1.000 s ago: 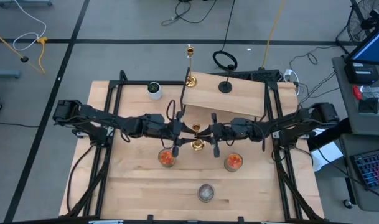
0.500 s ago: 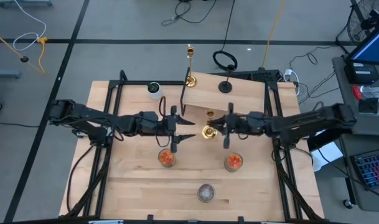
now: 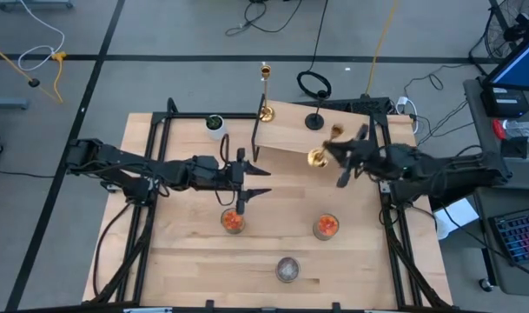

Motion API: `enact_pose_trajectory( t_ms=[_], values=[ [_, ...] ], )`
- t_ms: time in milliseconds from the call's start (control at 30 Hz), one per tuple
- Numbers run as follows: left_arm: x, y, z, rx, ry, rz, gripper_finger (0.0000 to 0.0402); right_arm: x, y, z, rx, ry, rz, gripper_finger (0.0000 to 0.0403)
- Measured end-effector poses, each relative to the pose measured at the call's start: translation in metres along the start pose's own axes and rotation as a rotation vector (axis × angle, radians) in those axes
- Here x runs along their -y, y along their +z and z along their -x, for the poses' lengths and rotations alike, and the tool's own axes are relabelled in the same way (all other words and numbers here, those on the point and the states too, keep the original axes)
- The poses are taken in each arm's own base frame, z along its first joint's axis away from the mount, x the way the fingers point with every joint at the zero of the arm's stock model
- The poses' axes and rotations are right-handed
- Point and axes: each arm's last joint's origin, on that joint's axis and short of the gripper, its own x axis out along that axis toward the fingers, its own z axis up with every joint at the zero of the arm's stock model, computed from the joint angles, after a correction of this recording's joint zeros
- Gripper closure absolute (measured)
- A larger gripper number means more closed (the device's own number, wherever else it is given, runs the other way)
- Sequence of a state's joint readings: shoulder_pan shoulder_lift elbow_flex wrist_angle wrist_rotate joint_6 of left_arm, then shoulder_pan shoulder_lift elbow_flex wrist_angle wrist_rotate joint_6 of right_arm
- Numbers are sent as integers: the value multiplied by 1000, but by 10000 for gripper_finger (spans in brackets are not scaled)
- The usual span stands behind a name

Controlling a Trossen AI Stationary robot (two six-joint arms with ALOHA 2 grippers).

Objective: Pick & Place candle stick holders
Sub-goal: Put the golden candle holder on the shelf

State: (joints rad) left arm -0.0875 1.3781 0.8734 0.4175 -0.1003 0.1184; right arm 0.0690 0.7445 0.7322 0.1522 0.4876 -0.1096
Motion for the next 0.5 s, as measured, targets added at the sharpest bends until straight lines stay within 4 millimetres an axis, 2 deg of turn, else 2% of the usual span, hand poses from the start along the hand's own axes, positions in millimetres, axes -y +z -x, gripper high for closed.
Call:
enact_pose_trajectory(
  t_ms=[200,500],
  values=[
    [0,1,0,4,-2,24,186,22,4,13,-6,-206,9,385],
    [0,1,0,6,-2,16,185,51,-1,7,-50,-427,37,385]
  ],
)
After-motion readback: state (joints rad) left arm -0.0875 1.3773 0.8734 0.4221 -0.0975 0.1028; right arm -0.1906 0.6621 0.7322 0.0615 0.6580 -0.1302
